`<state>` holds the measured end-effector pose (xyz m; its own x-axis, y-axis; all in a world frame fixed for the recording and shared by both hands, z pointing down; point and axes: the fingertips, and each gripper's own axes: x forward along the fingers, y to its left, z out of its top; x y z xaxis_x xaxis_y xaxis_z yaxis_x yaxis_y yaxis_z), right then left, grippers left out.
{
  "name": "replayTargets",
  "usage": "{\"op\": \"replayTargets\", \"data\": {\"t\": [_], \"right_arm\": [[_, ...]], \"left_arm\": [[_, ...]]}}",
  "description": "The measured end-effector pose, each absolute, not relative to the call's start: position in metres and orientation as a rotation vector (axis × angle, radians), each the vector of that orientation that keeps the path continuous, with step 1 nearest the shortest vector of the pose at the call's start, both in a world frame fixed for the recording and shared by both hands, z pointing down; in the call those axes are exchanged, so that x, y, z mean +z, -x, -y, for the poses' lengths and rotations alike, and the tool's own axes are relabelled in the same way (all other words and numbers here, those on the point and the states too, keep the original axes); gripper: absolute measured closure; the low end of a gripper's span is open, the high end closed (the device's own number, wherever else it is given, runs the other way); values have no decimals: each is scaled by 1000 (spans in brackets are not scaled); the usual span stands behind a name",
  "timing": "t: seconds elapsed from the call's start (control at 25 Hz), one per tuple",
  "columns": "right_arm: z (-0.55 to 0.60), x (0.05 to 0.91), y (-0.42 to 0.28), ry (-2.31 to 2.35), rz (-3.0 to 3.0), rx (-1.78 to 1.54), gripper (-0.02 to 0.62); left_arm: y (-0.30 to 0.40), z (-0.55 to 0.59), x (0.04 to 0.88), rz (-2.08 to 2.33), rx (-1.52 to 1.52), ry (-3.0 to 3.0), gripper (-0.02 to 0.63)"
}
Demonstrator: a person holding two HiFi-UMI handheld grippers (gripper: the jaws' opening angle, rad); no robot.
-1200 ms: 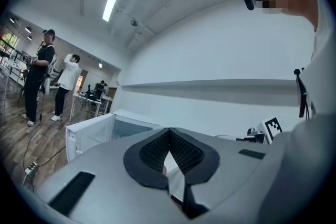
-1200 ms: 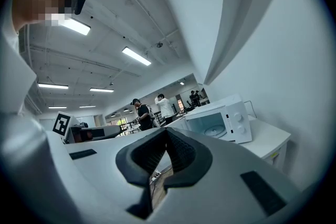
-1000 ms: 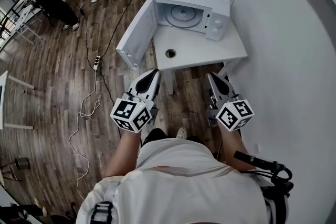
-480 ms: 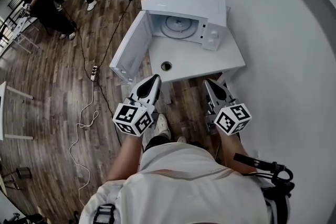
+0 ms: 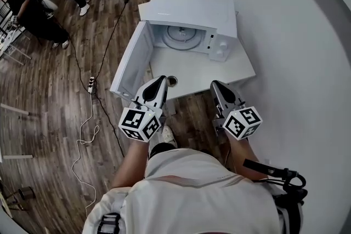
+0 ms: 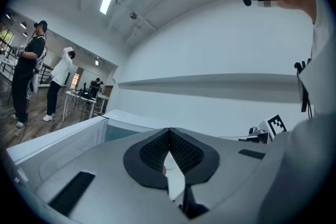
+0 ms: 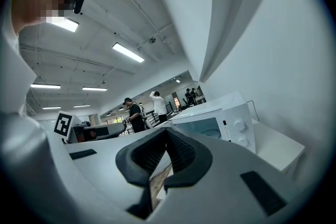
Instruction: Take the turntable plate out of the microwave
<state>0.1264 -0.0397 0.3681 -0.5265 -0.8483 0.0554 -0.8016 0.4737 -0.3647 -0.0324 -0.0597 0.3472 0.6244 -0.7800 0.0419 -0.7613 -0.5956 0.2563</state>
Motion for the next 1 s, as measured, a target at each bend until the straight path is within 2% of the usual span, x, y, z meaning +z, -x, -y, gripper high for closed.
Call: {"op": "replayTargets", "data": {"t": [0.72, 1.0], "right_arm": [[126, 357, -104, 1627, -2522, -503, 592], [157, 362, -102, 1562, -2562, -535, 592]], "left_arm": [[36, 167, 360, 1122, -121, -2583, 595], [40, 189, 358, 1156, -129, -2571, 595]]}}
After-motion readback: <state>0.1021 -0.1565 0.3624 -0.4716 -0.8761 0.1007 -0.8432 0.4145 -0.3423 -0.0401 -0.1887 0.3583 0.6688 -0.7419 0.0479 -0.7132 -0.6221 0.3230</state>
